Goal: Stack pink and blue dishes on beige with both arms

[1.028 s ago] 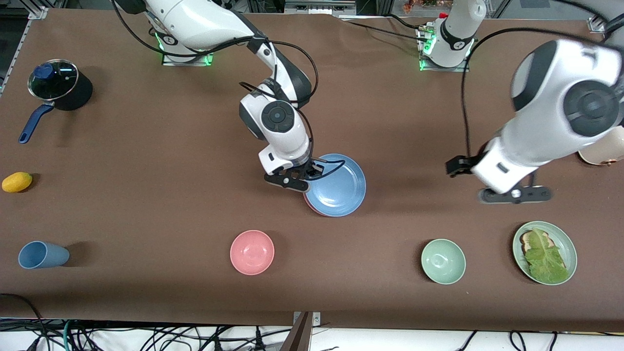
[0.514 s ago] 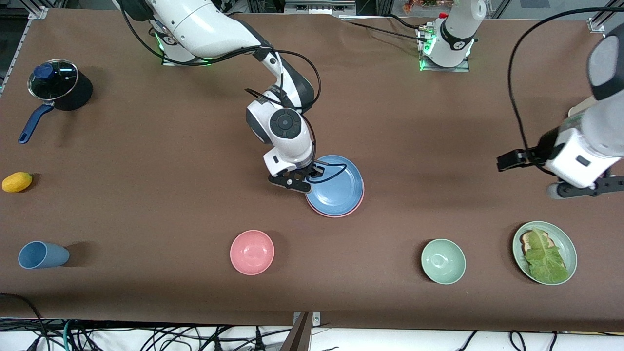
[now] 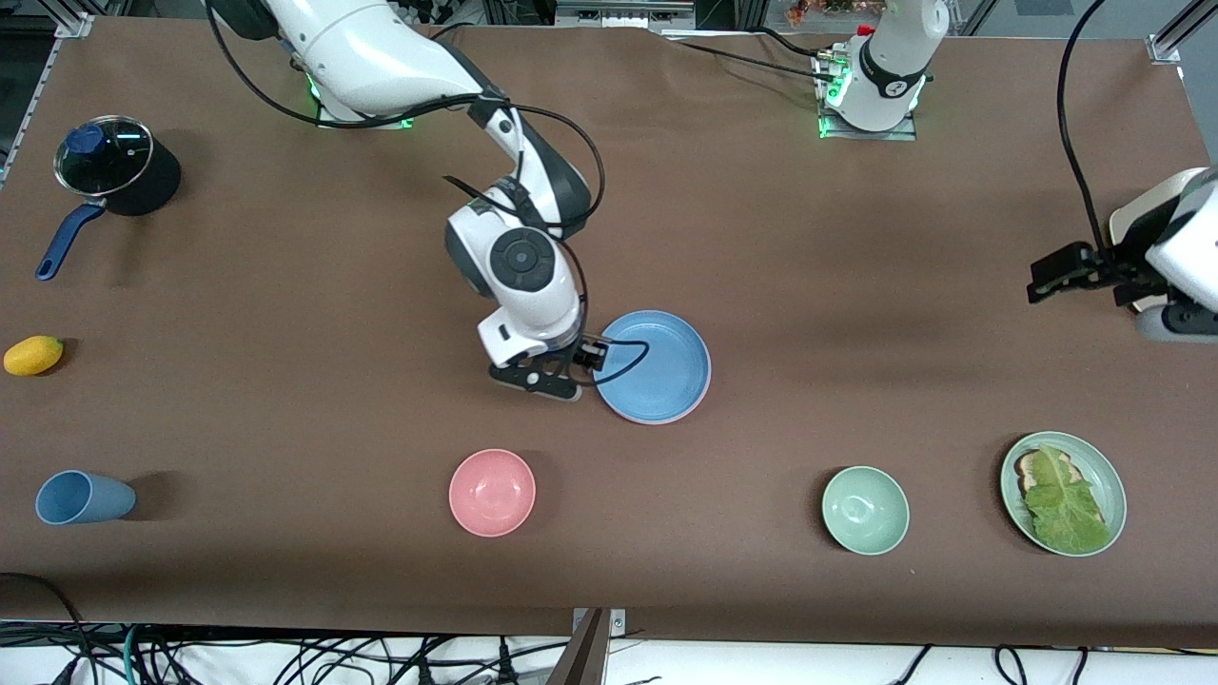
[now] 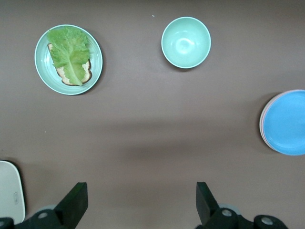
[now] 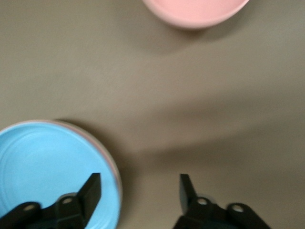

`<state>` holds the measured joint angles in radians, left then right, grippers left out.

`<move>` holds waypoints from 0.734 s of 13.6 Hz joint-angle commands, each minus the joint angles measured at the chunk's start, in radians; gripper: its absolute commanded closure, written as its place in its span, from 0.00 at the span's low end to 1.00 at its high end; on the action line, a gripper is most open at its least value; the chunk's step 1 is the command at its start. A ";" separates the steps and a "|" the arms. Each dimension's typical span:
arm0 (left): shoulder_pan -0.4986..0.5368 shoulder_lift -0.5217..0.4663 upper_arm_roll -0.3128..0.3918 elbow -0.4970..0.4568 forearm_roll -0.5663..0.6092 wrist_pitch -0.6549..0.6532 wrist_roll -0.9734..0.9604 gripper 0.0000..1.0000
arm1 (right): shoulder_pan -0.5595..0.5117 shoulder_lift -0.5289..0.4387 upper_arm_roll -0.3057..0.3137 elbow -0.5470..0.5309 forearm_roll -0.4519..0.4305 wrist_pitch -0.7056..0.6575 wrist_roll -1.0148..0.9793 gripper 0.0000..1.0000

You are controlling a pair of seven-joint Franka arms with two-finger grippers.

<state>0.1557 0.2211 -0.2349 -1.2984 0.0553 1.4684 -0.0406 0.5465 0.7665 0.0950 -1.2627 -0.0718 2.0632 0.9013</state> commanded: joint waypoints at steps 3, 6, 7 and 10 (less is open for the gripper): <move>-0.085 -0.085 0.098 -0.076 -0.008 -0.022 0.034 0.00 | -0.152 -0.127 0.002 0.052 0.007 -0.228 -0.253 0.00; -0.133 -0.149 0.138 -0.081 -0.031 -0.062 0.025 0.00 | -0.253 -0.208 0.002 0.051 0.012 -0.336 -0.427 0.00; -0.142 -0.161 0.141 -0.076 -0.032 -0.063 0.025 0.00 | -0.270 -0.239 0.002 0.049 0.023 -0.380 -0.462 0.00; -0.142 -0.166 0.161 -0.082 -0.046 -0.101 0.033 0.00 | -0.332 -0.338 -0.032 0.013 0.049 -0.484 -0.614 0.00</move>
<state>0.0219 0.0835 -0.1040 -1.3405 0.0364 1.3840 -0.0328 0.2419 0.5110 0.0800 -1.1940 -0.0516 1.6270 0.3839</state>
